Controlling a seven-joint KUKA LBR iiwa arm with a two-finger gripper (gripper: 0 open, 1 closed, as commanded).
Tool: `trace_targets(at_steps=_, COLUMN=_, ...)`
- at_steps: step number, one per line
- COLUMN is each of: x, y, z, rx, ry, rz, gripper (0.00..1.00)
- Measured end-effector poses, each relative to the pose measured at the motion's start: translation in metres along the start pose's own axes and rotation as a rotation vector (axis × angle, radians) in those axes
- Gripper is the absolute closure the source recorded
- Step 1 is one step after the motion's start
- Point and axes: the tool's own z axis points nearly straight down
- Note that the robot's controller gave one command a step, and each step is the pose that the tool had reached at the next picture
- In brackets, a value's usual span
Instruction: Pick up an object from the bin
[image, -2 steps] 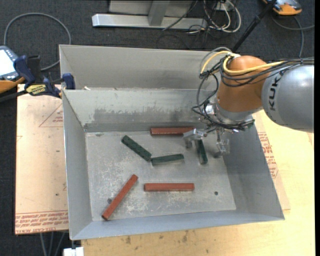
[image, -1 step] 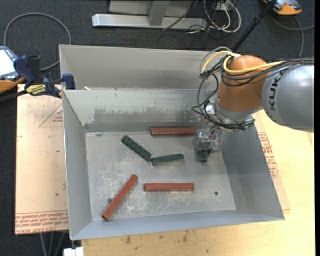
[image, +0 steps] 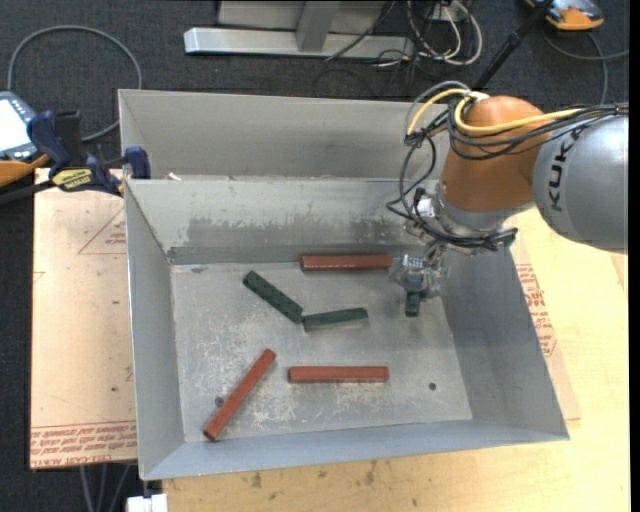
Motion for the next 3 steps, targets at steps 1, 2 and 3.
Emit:
trace_targets(at_steps=1, x=-0.002, y=-0.001, z=-0.038, rx=0.001, ry=0.000, rz=0.003, gripper=1.00)
trace_targets(at_steps=2, x=-0.004, y=-0.002, z=-0.077, rx=0.001, ry=0.000, rz=0.006, gripper=1.00)
trace_targets(at_steps=3, x=-0.005, y=-0.003, z=-0.088, rx=-0.001, ry=0.000, rz=0.009, gripper=1.00)
